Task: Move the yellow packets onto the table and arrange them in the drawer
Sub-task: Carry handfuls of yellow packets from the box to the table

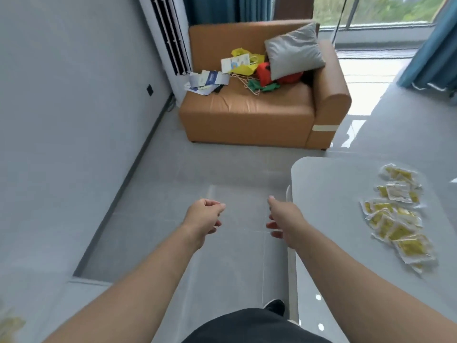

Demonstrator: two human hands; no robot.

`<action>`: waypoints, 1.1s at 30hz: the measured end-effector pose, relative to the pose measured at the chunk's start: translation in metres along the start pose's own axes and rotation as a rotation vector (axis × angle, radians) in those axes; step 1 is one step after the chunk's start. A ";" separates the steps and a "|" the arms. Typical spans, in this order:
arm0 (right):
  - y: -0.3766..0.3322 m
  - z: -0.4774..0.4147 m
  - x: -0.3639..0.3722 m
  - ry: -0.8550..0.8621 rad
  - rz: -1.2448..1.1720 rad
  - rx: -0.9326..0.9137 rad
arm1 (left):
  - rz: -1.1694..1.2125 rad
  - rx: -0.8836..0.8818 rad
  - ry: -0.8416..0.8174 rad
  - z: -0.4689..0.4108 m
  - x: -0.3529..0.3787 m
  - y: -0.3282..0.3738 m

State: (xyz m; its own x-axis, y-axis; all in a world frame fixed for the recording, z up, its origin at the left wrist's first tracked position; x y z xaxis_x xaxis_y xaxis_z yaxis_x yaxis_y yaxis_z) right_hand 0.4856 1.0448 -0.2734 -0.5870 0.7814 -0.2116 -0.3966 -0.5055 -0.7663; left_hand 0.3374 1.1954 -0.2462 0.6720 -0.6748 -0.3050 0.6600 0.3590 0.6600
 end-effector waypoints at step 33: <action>0.139 0.294 0.653 -0.849 0.773 -0.072 | 0.815 -0.480 0.698 0.133 -0.520 -0.462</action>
State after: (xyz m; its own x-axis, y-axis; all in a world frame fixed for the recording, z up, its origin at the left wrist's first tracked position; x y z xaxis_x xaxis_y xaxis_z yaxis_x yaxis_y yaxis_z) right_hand -0.1601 1.3774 -0.3401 -0.9530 -0.2408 -0.1841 0.3019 -0.6992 -0.6481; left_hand -0.3615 1.2944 -0.3013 0.8942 0.3124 -0.3205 -0.0912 0.8282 0.5530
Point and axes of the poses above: each hand's wrist, its own z-axis away from the middle knuckle, its own x-axis out of the palm, y = z × x, the point moved 5 cm from there along -z, towards the middle knuckle, and after that the axes turned 8 degrees about -x, right-handed, at the moved point
